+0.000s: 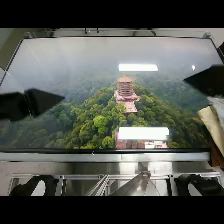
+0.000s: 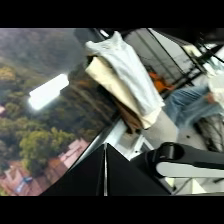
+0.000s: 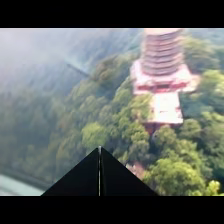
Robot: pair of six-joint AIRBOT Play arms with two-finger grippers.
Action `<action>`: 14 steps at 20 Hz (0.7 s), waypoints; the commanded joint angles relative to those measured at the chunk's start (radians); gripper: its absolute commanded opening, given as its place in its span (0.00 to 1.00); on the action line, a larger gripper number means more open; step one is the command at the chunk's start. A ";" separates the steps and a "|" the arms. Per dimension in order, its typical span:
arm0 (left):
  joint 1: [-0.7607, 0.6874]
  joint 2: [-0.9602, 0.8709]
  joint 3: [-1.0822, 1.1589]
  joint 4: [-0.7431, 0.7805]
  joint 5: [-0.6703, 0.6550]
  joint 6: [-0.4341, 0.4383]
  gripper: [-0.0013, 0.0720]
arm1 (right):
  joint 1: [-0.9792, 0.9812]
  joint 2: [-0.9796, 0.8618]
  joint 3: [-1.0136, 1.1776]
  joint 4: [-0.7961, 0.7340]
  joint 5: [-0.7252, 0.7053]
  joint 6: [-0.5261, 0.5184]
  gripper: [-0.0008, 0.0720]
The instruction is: Fold the shirts.
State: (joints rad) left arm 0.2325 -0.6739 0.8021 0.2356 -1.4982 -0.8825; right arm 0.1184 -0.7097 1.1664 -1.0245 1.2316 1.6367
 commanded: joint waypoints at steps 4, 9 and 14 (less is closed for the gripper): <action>0.002 0.454 -0.383 0.059 0.159 -0.017 0.05 | 0.391 0.198 -0.461 -0.075 -0.262 0.091 0.03; 0.002 0.532 -0.429 0.058 0.154 -0.017 0.06 | 0.394 0.174 -0.489 -0.072 -0.265 0.065 0.03; 0.002 0.530 -0.429 0.058 0.155 -0.018 0.06 | 0.394 0.174 -0.489 -0.053 -0.259 0.068 0.03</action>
State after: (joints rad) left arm 0.2333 -0.1543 0.3801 0.2928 -1.3449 -0.8989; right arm 0.5079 -0.5365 0.6849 -1.0832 0.9764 1.7016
